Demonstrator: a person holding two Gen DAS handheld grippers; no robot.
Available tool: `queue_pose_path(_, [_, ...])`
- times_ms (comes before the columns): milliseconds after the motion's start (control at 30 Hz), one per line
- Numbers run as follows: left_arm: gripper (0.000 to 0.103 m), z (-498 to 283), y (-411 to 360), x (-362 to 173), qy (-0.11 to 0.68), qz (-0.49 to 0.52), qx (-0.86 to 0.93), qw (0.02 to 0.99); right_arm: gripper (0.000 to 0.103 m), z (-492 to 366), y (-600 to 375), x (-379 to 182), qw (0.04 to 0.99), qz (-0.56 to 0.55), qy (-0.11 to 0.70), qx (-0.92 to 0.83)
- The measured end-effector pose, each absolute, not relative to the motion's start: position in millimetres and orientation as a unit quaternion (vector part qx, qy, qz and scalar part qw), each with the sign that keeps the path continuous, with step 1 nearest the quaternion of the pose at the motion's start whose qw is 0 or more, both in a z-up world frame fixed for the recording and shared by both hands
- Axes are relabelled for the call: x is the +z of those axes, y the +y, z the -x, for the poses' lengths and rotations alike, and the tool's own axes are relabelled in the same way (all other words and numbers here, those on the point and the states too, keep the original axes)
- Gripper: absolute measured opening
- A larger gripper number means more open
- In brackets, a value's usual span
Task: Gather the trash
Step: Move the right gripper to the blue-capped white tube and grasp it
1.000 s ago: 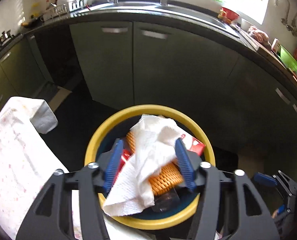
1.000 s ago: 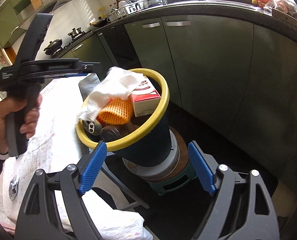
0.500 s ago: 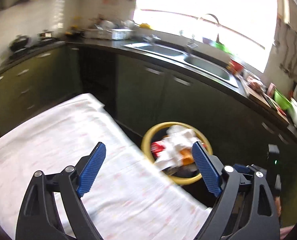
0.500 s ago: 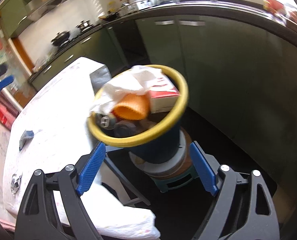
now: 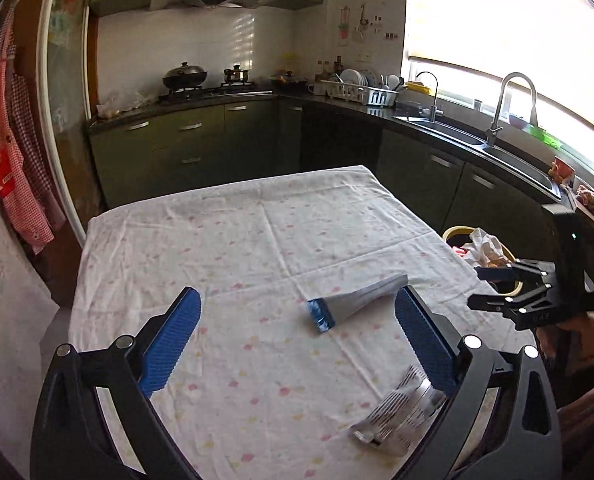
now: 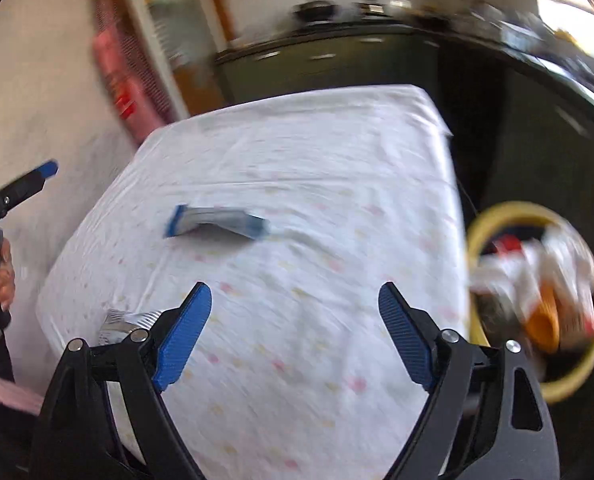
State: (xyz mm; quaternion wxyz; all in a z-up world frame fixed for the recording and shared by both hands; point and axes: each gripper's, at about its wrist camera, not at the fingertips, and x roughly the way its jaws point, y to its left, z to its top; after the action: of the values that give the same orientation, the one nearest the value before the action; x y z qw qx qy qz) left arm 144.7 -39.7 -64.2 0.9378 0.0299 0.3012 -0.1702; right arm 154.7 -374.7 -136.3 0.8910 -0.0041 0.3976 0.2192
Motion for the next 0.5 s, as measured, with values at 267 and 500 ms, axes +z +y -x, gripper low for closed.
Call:
queue_pose_path(267, [0.098, -117, -10, -80, 0.307, 0.0, -0.178, 0.935, 0.078, -214, -269, -143, 0.814, 0.226, 0.401, 0.356])
queue_pose_path(500, [0.098, -115, -15, -80, 0.307, 0.002, -0.185, 0.934, 0.059, -238, -253, -159, 0.77, 0.259, 0.441, 0.382])
